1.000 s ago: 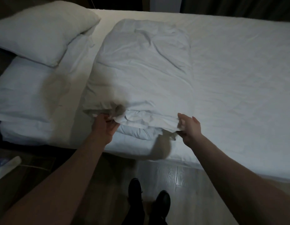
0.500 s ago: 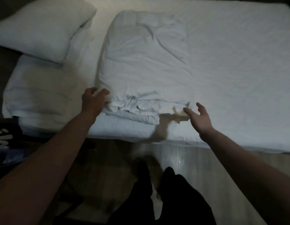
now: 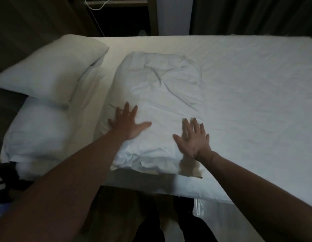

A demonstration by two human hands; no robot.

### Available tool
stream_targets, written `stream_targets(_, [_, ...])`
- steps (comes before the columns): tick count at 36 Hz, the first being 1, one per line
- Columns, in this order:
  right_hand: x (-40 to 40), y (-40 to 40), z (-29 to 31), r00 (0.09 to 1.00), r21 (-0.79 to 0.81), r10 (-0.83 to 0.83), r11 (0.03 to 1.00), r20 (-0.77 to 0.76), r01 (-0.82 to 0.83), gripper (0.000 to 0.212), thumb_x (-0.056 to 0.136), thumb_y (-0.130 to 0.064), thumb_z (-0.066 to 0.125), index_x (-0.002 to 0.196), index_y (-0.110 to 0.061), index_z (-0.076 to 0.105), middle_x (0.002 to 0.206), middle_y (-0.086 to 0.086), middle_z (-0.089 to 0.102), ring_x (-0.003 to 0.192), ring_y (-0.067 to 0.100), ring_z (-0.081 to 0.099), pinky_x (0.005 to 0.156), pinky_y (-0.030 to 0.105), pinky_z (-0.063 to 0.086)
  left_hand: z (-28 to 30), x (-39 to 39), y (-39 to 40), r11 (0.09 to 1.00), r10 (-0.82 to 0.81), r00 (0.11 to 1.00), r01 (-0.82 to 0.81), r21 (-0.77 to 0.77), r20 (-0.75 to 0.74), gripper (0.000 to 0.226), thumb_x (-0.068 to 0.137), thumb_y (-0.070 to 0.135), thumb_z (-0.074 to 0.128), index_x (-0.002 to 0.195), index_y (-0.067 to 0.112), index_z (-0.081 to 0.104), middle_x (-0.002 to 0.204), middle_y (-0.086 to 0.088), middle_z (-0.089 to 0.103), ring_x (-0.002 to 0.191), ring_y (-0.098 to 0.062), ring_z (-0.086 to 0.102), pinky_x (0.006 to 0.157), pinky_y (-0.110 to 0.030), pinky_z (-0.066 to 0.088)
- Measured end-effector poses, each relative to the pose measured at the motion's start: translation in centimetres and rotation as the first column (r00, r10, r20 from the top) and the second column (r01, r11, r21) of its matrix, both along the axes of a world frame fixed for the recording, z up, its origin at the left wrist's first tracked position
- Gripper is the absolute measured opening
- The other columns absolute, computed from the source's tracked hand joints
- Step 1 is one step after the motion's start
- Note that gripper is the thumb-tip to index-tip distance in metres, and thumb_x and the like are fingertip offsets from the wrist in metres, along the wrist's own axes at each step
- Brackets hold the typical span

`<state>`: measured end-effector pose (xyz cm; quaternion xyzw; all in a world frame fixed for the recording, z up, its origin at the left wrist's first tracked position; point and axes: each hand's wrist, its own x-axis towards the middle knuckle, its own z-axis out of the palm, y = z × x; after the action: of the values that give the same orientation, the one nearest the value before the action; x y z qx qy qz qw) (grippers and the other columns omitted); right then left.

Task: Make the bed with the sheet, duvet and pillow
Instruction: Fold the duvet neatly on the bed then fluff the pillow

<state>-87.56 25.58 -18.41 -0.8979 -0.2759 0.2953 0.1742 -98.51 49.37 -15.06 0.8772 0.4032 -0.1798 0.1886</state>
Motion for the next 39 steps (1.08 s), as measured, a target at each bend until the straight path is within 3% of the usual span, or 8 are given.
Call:
stream_targets(5, [0.9, -1.3, -1.7, 0.932, -0.248, 0.329, 0.9, -0.15, -0.358, 0.1, 0.078, -0.087, 0.033, 0.156, -0.035, -0.002, 0.165, 0.004, -0.01, 0.151, 0.036, 0.003, 0.118, 0.058, 0.015, -1.9, -4.0, -0.2, 0.977, -0.064, 0.977, 0.019, -0.214, -0.203, 0.121, 0.058, 0.098, 0.044, 0.152, 0.046, -0.011, 0.158, 0.021, -0.027, 0.149, -0.023, -0.019, 0.112, -0.067, -0.004])
stream_targets(11, [5.8, 2.8, 2.9, 0.942, -0.027, 0.324, 0.946, 0.09, -0.322, 0.095, 0.064, -0.098, 0.022, 0.129, -0.034, 0.048, 0.143, 0.004, 0.04, 0.129, 0.031, 0.04, 0.105, 0.045, 0.04, 1.3, -0.4, 3.7, 0.994, -0.01, 0.997, 0.002, -0.107, -0.081, 0.079, 0.06, 0.094, 0.041, 0.104, 0.03, 0.055, 0.132, -0.004, 0.05, 0.121, -0.033, 0.051, 0.103, -0.047, 0.04])
stream_targets(17, [10.2, 14.4, 0.2, 0.985, 0.04, 0.117, 0.992, 0.125, -0.123, 0.094, 0.081, -0.083, 0.037, 0.156, -0.035, 0.009, 0.166, -0.002, 0.0, 0.151, 0.031, -0.001, 0.119, 0.061, 0.007, 2.8, 5.6, 8.4, 0.918, -0.304, 0.907, 0.198, -0.344, -0.29, 0.069, 0.089, 0.073, 0.037, 0.138, 0.027, 0.053, 0.144, 0.005, 0.046, 0.122, -0.02, 0.053, 0.09, -0.03, 0.05])
stream_targets(19, [9.5, 16.8, -1.3, 0.987, -0.033, 0.11, 0.994, 0.118, -0.107, 0.099, 0.079, -0.086, 0.033, 0.156, -0.034, -0.001, 0.165, -0.002, -0.011, 0.15, 0.035, -0.012, 0.116, 0.065, -0.002, 3.1, 7.2, 9.1, 0.915, -0.287, 0.884, 0.139, -0.38, -0.369, 0.052, 0.095, 0.057, 0.045, 0.129, 0.019, 0.059, 0.122, 0.003, 0.057, 0.087, -0.015, 0.063, 0.053, -0.021, 0.051])
stream_targets(22, [7.1, 17.8, -4.6, 0.983, -0.094, 0.103, 0.992, 0.155, -0.089, 0.102, 0.076, -0.09, 0.02, 0.155, -0.033, -0.013, 0.163, 0.0, -0.023, 0.147, 0.037, -0.023, 0.114, 0.068, -0.007, 2.1, 9.9, 11.1, 0.957, -0.29, 0.946, 0.282, -0.074, -0.144, 0.039, 0.086, 0.044, 0.053, 0.094, 0.011, 0.072, 0.093, -0.003, 0.072, 0.083, -0.024, 0.068, 0.067, -0.027, 0.055])
stream_targets(27, [5.9, 17.8, -7.8, 0.962, -0.122, 0.084, 0.991, 0.259, -0.053, 0.098, 0.079, -0.09, 0.01, 0.152, -0.033, -0.022, 0.16, 0.0, -0.031, 0.145, 0.033, -0.032, 0.114, 0.066, -0.009, -1.9, 14.6, 14.8, 0.971, -0.237, 0.946, 0.223, 0.086, 0.222, 0.073, 0.078, 0.07, 0.054, 0.142, 0.038, 0.04, 0.157, 0.005, 0.023, 0.146, -0.022, 0.018, 0.117, -0.053, 0.018])
stream_targets(31, [5.5, 17.9, -9.0, 0.955, -0.1, 0.068, 0.994, 0.287, -0.041, 0.096, 0.082, -0.087, 0.011, 0.154, -0.033, -0.019, 0.16, 0.0, -0.03, 0.145, 0.031, -0.032, 0.116, 0.064, -0.008, -7.9, 15.4, 17.2, 0.974, -0.217, 0.975, 0.213, 0.077, 0.05, 0.105, 0.065, 0.098, 0.029, 0.153, 0.047, 0.002, 0.162, 0.017, -0.012, 0.15, -0.022, -0.016, 0.114, -0.065, -0.01])
stream_targets(39, [4.6, 19.5, -11.8, 0.947, -0.088, 0.054, 0.996, 0.316, -0.028, 0.089, 0.088, -0.081, 0.021, 0.158, -0.03, 0.0, 0.165, 0.001, -0.015, 0.149, 0.031, -0.021, 0.116, 0.066, -0.001, -15.3, 14.5, 18.7, 0.98, -0.154, 0.974, 0.13, 0.148, 0.165, 0.102, 0.069, 0.096, 0.014, 0.155, 0.041, 0.0, 0.163, 0.017, -0.011, 0.151, -0.022, -0.014, 0.114, -0.063, -0.011])
